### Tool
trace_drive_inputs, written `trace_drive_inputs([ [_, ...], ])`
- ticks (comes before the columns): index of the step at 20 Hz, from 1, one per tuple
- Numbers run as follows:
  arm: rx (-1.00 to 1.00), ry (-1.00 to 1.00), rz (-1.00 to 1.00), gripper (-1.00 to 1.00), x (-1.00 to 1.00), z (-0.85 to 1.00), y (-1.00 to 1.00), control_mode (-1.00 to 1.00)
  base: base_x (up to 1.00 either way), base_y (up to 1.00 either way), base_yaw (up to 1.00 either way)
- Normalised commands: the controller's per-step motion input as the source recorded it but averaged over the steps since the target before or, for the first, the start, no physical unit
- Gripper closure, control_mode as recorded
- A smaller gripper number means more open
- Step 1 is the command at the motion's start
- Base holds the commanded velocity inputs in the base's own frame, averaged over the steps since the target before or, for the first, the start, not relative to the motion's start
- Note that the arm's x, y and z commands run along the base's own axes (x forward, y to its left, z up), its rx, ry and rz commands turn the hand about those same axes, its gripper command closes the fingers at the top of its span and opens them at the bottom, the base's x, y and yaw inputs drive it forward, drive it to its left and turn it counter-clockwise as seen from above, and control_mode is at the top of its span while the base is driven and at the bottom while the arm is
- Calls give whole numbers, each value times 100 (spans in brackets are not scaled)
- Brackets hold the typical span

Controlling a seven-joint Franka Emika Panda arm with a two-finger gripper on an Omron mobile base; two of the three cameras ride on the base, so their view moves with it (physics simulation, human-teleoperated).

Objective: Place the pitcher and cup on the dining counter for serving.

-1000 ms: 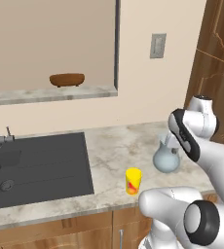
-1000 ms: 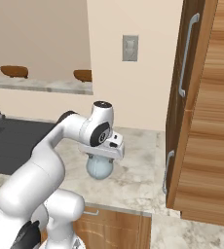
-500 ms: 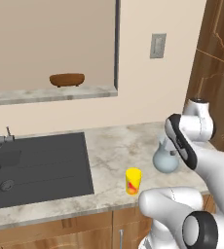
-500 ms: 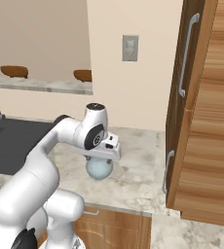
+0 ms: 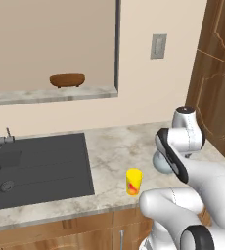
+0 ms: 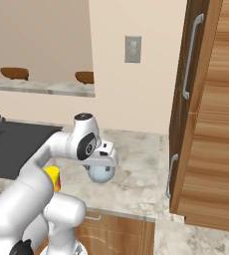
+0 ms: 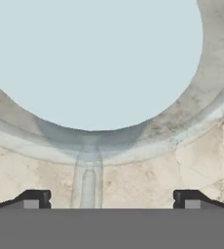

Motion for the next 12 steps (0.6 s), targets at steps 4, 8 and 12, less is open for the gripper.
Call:
trace_drive_inputs([
  [4, 0, 0, 0, -100, 16, -39, 0, -100, 0, 0, 0],
  [8, 2, 0, 0, 100, 6, -33, 0, -100, 0, 0, 0],
  [12, 0, 0, 0, 100, 2, -13, 0, -100, 0, 0, 0],
])
